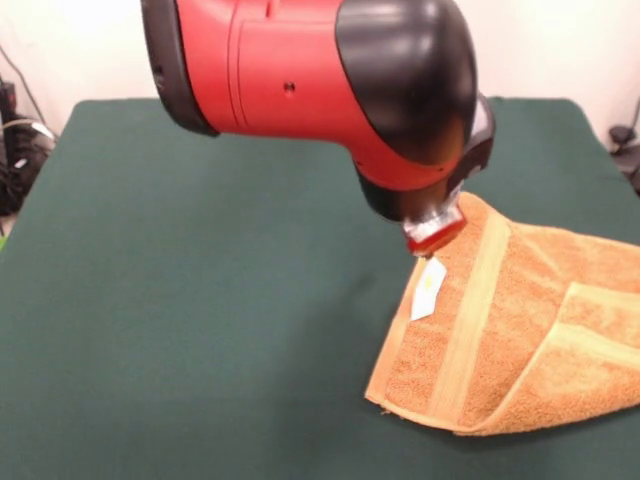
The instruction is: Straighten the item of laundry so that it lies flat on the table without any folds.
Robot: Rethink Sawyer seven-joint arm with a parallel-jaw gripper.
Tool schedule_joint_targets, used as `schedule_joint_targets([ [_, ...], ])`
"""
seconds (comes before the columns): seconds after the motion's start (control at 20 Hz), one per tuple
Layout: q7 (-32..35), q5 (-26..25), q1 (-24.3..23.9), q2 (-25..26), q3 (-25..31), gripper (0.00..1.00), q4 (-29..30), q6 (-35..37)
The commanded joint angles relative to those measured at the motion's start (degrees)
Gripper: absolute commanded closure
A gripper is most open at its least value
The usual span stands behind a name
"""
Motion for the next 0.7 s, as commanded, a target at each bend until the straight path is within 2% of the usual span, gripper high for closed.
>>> schedule_joint_targets([
  [0.05, -2.0, 2.1, 1.6, 4.9, 7.8, 0.00, 6.3, -7.1],
  [0.25, -0.8, 5.1, 1.0, 5.2, 10.2, 0.00, 7.6, -8.6],
  [0.5, -1.6, 13.2, -2.0, 3.6, 16.7, 0.00, 13.7, -13.1],
  [0.7, -2.1, 13.4, -1.8, 3.6, 16.9, 0.00, 13.9, -12.9],
])
